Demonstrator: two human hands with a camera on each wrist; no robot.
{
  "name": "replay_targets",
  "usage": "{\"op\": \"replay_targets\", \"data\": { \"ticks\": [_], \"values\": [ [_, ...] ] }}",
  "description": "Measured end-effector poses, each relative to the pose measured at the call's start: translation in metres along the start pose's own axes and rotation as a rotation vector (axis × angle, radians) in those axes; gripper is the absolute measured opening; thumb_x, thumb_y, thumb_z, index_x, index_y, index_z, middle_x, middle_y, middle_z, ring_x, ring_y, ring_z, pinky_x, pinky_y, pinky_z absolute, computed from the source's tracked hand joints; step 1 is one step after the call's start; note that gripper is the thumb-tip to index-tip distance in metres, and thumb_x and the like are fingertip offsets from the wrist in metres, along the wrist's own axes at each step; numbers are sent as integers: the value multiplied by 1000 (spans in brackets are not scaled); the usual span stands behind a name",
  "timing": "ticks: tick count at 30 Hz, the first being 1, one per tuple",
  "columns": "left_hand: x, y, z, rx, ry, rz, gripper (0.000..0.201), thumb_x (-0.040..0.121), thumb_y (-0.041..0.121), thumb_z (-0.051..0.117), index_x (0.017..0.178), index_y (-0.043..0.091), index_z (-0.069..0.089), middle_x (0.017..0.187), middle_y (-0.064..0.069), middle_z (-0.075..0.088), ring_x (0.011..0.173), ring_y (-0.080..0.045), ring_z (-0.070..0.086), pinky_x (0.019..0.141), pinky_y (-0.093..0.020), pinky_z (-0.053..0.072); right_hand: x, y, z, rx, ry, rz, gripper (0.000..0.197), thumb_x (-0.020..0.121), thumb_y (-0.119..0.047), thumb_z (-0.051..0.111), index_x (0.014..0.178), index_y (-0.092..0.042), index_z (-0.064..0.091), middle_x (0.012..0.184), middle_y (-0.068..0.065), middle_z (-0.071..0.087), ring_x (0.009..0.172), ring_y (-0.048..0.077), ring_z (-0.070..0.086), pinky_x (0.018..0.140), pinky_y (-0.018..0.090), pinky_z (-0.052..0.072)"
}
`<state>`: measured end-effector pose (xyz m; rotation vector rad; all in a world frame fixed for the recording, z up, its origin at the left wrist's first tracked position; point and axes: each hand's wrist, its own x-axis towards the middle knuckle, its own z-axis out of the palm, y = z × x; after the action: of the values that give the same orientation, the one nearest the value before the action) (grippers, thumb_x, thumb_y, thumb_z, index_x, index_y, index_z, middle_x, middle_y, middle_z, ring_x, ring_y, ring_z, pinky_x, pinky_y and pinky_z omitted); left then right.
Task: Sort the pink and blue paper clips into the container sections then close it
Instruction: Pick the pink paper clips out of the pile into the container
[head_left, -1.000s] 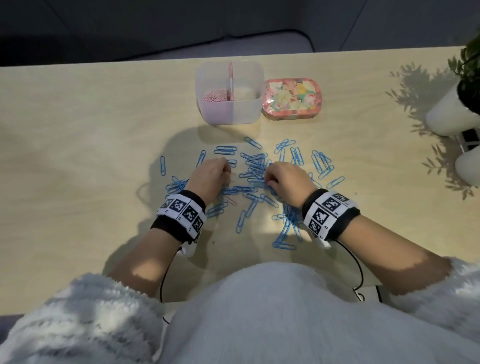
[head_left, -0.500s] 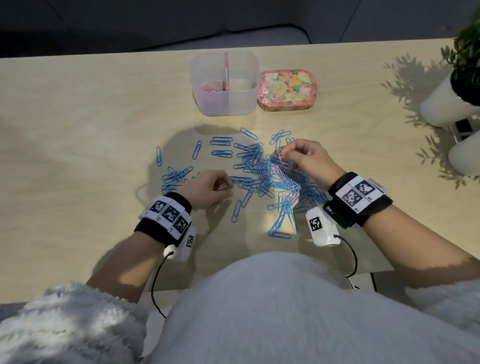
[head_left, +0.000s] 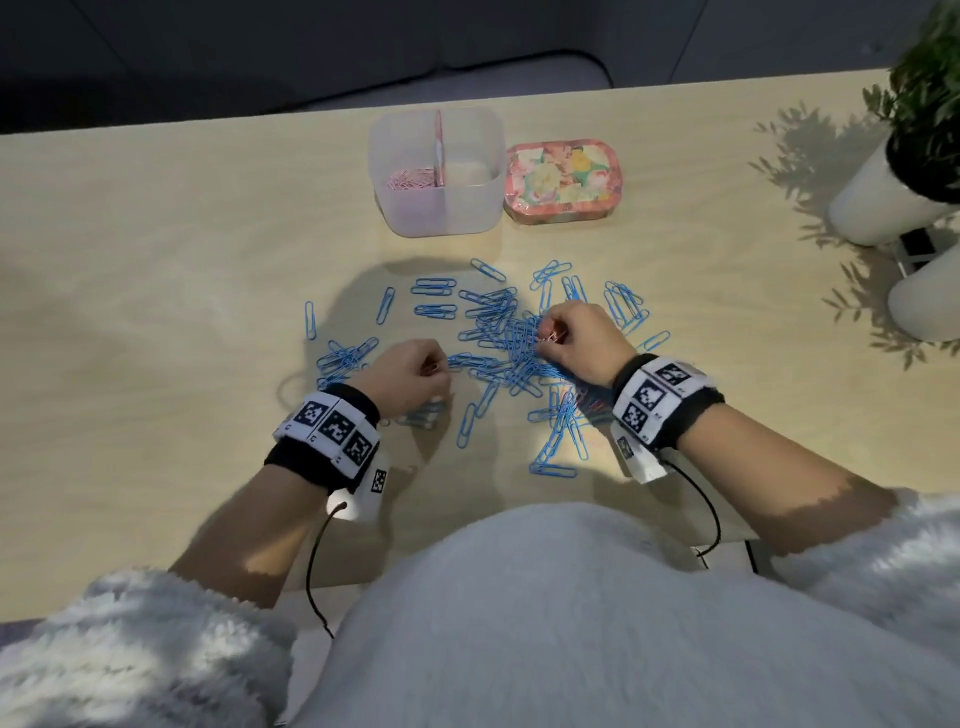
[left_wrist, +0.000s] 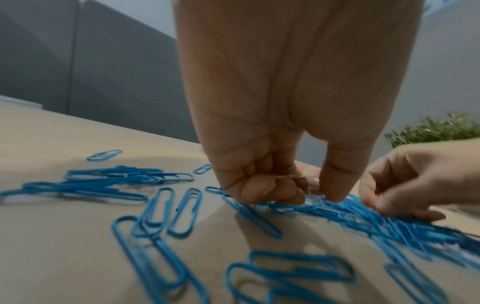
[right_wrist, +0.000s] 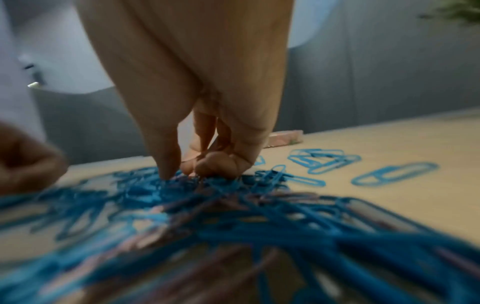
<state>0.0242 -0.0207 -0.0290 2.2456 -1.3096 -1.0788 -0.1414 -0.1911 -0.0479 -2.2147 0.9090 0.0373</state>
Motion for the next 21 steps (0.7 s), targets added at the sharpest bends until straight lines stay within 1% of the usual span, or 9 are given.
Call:
{"op": "replay_targets", "data": {
  "ticks": [4, 6, 8, 10, 12, 14, 17, 19, 21],
  "values": [
    [6, 3, -6, -254, 14, -24, 13, 88, 11, 53, 76, 17, 55, 71, 2, 51, 67, -13, 47, 66, -25, 39, -1, -9, 5, -111, -15, -98, 8, 80, -14, 66, 85, -7, 65, 92, 10, 64, 85, 24, 57, 78, 34, 46],
    [10, 6, -7, -420, 8, -36, 15, 89, 10, 57, 77, 18, 56, 71, 2, 54, 65, -9, 53, 65, -18, 43, -2, -13, 4, -28, -34, -119, 7, 79, -11, 66, 82, -5, 67, 85, 10, 66, 76, 19, 59, 72, 30, 47],
    [13, 10, -8, -518, 2, -54, 10, 89, 8, 57, 85, 16, 59, 73, 2, 56, 63, -4, 55, 61, -11, 45, -3, -15, -2, 139, -55, -72, 5, 79, -9, 68, 78, -5, 67, 69, 7, 62, 56, 4, 53, 57, 17, 42],
    [17, 17, -6, -609, -21, -88, 13, 91, 3, 52, 90, 14, 59, 73, 1, 56, 58, -2, 56, 56, -8, 45, -3, -9, -12, 384, -75, 56, 8, 77, -7, 71, 71, -8, 66, 59, 7, 56, 42, 3, 45, 45, 17, 36],
    [23, 27, -3, -751, -47, -161, 22, 92, -1, 43, 83, 14, 56, 70, -1, 53, 56, -5, 55, 54, -12, 46, -6, 0, -24, 596, -43, 147, 18, 76, -1, 70, 63, -12, 64, 64, 12, 64, 44, 10, 49, 44, 21, 41],
    [31, 38, 1, -851, -51, -218, 25, 93, 1, 41, 75, 13, 53, 63, -1, 50, 54, -11, 48, 47, -14, 45, -9, 8, -37, 769, 14, 179, 22, 77, 9, 65, 64, -8, 60, 59, 3, 69, 44, 7, 56, 47, 15, 49],
    [46, 50, 10, -614, -20, -156, 21, 93, 16, 49, 72, 14, 52, 56, 1, 40, 48, -11, 37, 40, -15, 33, -15, 17, -49, 948, 30, 196, 23, 81, 14, 56, 69, -6, 54, 49, -1, 66, 42, 3, 59, 45, 12, 50],
    [51, 55, 17, -241, 1, -33, 18, 89, 26, 57, 75, 15, 54, 58, 3, 43, 51, -9, 41, 48, -21, 34, -17, 22, -54, 1065, 17, 231, 26, 86, 14, 47, 71, -7, 52, 53, 1, 68, 44, 5, 61, 45, 14, 51],
    [52, 56, 24, 77, -2, 29, 16, 85, 30, 60, 79, 17, 53, 70, 3, 52, 65, -14, 48, 61, -25, 36, -18, 25, -55, 1201, 0, 249, 30, 87, 14, 35, 70, -7, 49, 57, 3, 67, 46, 10, 60, 45, 18, 51]
  ]
}}
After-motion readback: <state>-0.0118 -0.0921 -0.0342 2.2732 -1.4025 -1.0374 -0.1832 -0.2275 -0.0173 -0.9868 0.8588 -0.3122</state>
